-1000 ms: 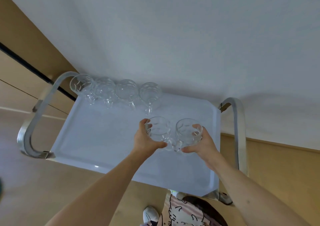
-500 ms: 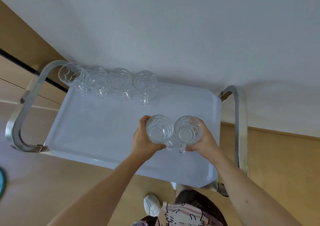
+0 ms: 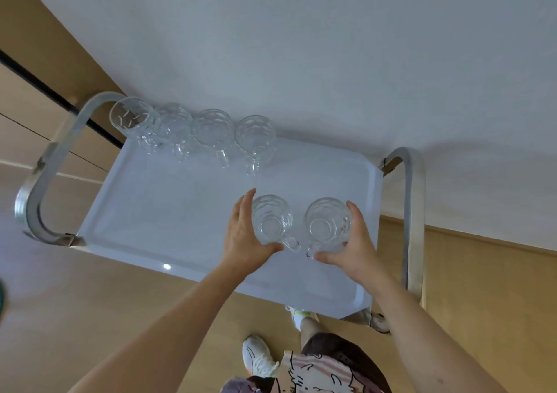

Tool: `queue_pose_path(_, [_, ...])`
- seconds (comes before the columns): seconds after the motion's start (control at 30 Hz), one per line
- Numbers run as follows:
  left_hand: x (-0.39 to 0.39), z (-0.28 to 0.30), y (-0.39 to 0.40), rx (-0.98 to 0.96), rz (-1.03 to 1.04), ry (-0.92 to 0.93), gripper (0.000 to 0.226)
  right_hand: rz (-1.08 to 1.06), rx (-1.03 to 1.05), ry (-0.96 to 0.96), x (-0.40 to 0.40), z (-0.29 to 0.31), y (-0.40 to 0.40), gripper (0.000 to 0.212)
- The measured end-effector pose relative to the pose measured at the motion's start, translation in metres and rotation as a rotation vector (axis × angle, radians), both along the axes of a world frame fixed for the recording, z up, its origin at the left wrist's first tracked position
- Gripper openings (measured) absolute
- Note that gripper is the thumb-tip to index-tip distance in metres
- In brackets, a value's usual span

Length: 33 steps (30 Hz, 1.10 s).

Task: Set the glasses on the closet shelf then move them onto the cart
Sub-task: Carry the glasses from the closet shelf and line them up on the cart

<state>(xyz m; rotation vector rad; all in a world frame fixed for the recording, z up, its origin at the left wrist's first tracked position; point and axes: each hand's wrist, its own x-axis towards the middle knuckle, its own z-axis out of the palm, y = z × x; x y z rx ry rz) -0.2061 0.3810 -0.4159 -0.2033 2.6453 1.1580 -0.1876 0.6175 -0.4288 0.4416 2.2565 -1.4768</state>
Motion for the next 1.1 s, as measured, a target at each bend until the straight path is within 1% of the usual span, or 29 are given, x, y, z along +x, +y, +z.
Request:
queue_pose_path(0.1, [-0.010, 0.008, 0.001, -0.213, -0.216, 0.063, 0.126, 0.013, 0.115, 0.046, 0.002, 0.012, -0.012, 0.138])
queue_pose_path(0.17, [-0.016, 0.015, 0.004, -0.333, -0.345, 0.080, 0.118, -0.003, 0.179, 0.063, 0.001, 0.017, -0.021, 0.140])
queue_pose_path(0.27, [-0.025, 0.024, 0.011, -0.420, -0.423, 0.044, 0.105, -0.013, 0.262, 0.059, -0.005, 0.020, -0.028, 0.137])
queue_pose_path(0.37, [-0.033, 0.029, 0.018, -0.411, -0.426, 0.024, 0.105, 0.002, 0.340, 0.072, -0.010, 0.022, -0.027, 0.127])
queue_pose_path(0.5, [-0.042, 0.033, 0.025, -0.417, -0.485, 0.046, 0.105, 0.012, 0.342, 0.081, -0.018, 0.027, -0.017, 0.115])
queue_pose_path(0.67, [-0.062, 0.035, 0.037, -0.382, -0.499, 0.077, 0.104, -0.010, 0.321, 0.067, -0.037, 0.032, -0.002, 0.116])
queue_pose_path(0.93, [-0.116, 0.035, 0.065, -0.361, -0.523, 0.132, 0.101, -0.064, 0.247, 0.038, -0.078, 0.039, 0.016, 0.117])
queue_pose_path(1.1, [-0.151, 0.033, 0.069, -0.380, -0.557, 0.131, 0.100, -0.084, 0.200, 0.026, -0.107, 0.039, 0.021, 0.117])
